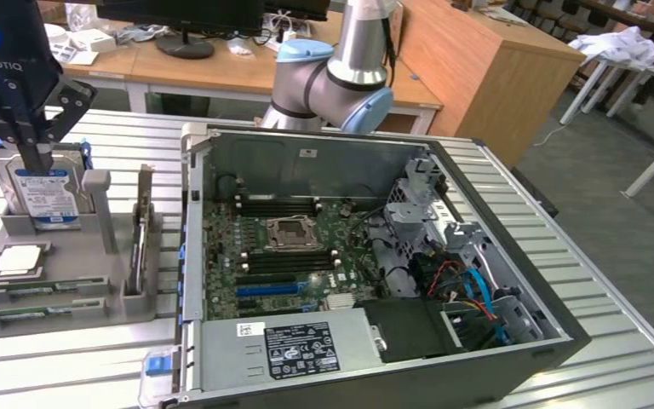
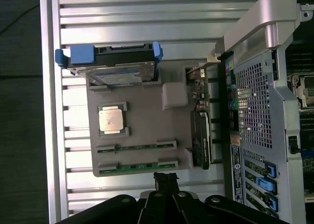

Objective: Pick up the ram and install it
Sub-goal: 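Pick up the ram and move it above insertion slot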

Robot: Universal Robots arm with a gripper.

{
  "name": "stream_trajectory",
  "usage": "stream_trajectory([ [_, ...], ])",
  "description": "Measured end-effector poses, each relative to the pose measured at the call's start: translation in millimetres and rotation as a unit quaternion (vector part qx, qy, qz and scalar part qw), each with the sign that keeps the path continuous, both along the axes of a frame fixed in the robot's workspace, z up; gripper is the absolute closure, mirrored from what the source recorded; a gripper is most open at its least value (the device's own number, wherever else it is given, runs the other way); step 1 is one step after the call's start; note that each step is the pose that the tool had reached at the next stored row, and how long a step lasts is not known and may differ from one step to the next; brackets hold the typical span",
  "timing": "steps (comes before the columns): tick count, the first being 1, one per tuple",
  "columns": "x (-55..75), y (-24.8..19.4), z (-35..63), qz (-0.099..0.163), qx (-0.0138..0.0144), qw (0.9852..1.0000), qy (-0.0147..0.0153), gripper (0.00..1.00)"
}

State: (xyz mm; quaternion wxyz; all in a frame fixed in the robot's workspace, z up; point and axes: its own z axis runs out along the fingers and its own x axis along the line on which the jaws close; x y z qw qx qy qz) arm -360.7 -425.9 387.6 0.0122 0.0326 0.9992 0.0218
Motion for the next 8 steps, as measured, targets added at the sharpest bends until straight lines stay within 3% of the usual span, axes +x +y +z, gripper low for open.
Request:
stream_trajectory([
  [4,0.0,0.0,-0.1,0.022,0.0000,0.9998,0.0000,0.89],
  [8,0.0,0.0,-0.2,0.056,0.0000,0.9984,0.0000,0.89],
])
